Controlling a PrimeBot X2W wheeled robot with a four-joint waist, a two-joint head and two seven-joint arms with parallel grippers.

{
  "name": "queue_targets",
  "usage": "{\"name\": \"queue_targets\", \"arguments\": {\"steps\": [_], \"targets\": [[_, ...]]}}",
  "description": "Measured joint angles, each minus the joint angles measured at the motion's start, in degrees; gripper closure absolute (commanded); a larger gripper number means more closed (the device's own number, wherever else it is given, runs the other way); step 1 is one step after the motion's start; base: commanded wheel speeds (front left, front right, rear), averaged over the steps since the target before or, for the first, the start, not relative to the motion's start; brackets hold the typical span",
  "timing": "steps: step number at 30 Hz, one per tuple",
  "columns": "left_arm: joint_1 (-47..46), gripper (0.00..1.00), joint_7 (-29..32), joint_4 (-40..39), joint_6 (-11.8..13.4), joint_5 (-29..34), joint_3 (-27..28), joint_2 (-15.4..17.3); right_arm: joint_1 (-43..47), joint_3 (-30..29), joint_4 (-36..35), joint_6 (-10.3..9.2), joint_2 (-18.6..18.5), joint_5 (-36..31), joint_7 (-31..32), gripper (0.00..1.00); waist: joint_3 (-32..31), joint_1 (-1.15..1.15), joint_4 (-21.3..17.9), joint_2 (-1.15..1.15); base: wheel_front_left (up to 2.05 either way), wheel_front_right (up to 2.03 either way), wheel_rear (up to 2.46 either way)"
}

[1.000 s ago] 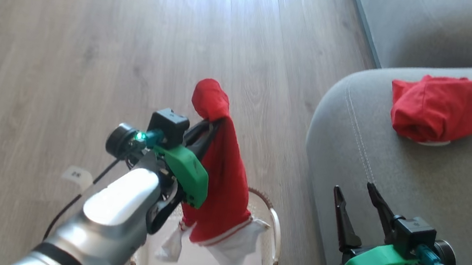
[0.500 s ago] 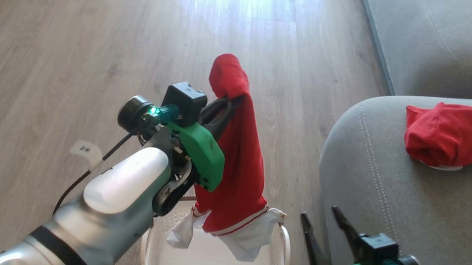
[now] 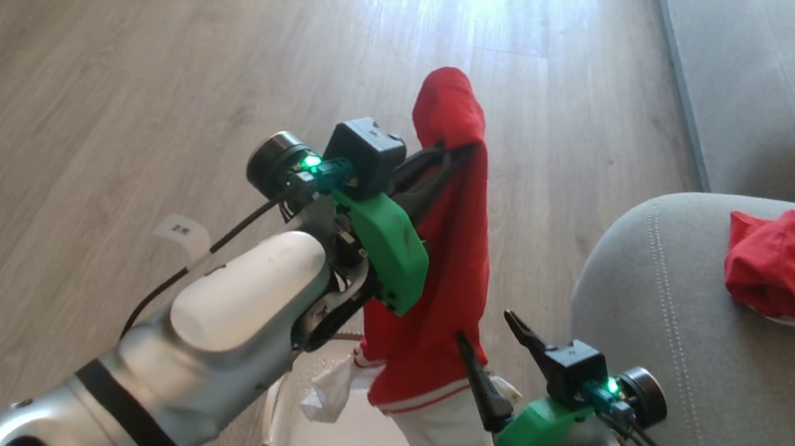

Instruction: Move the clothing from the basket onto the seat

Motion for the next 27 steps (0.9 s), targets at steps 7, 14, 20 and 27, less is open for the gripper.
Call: {"name": "queue_targets", "arguments": {"steps": [7, 14, 20, 27], "targets": [[0.0, 1.0, 0.49, -3.27, 0.0, 0.04, -1.18, -0.68, -5.2, 3.46, 5.26, 0.0, -0.09, 2.56, -0.01, 0.0, 0.01, 0.0, 1.97, 0.0, 0.0, 0.0, 0.0], [0.01, 1.0, 1.0, -5.22, 0.07, -0.02, -1.33, -0.77, -9.16, 7.51, 7.49, 0.0, -0.13, 6.19, -0.01, 0.66, 0.39, 0.0, 3.08, 0.0, 0.0, 0.0, 0.0], [0.08, 1.0, 1.26, -5.33, 1.09, -0.04, -1.27, 0.46, -9.89, 8.58, 7.55, 0.0, -0.15, 7.9, -0.01, 1.0, 0.89, 0.0, 3.19, 0.0, 0.0, 0.0, 0.0], [1.21, 0.91, 0.53, -3.32, 1.68, -1.77, -0.52, 1.89, -9.73, 6.23, 4.92, 0.0, -0.22, 7.78, -0.01, 1.0, 1.34, 0.0, 1.66, 0.0, 0.0, 0.0, 0.0]]}}
